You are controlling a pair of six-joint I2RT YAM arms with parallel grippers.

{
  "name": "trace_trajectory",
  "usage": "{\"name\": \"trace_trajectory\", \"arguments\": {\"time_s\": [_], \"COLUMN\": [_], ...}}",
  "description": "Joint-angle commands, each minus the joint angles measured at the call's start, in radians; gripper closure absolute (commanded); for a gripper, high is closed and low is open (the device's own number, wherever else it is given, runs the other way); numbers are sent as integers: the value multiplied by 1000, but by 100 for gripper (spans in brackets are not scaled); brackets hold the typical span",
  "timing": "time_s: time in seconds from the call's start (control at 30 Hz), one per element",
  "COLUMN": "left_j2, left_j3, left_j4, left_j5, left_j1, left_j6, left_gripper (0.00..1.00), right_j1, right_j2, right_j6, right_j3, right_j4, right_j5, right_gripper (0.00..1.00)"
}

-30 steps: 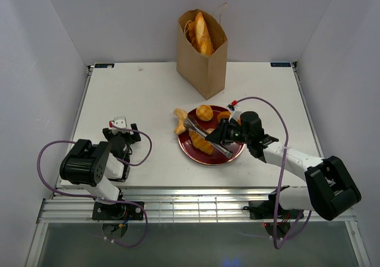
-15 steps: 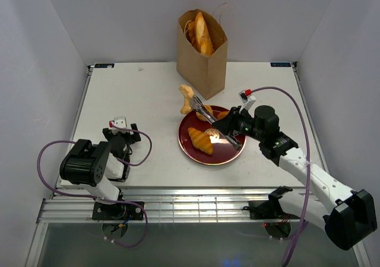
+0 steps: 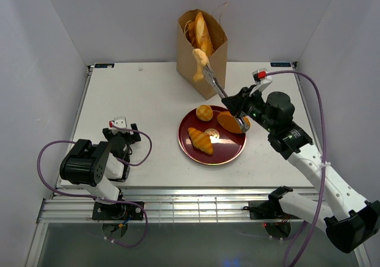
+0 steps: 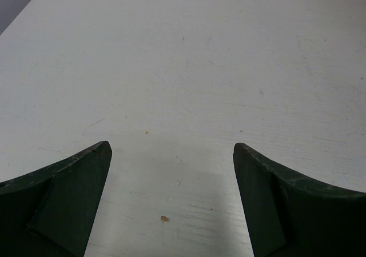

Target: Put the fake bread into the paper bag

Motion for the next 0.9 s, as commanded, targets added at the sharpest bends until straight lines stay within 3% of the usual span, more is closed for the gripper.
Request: {"name": "trace_trajectory", "arguments": {"time_s": [0.0, 0.43, 0.77, 0.87], "left_j2": [-19, -17, -17, -17], "left_j3": [8, 10, 8, 10], "left_j4": [97, 97, 97, 97], "left_j5": [13, 13, 13, 13], "left_j1": [5, 3, 5, 3], "left_j6": [-13, -13, -13, -13], "left_gripper": [2, 2, 2, 2], "right_j1": [-4, -4, -30, -45], "right_j2": [21, 275, 444, 475], "right_j6": [-73, -232, -269, -251], "right_j3": [118, 418, 550, 572], "right_j4": [37, 46, 48, 42], "right_j5": [86, 227, 226, 203], "right_gripper": [80, 74, 72, 60]}}
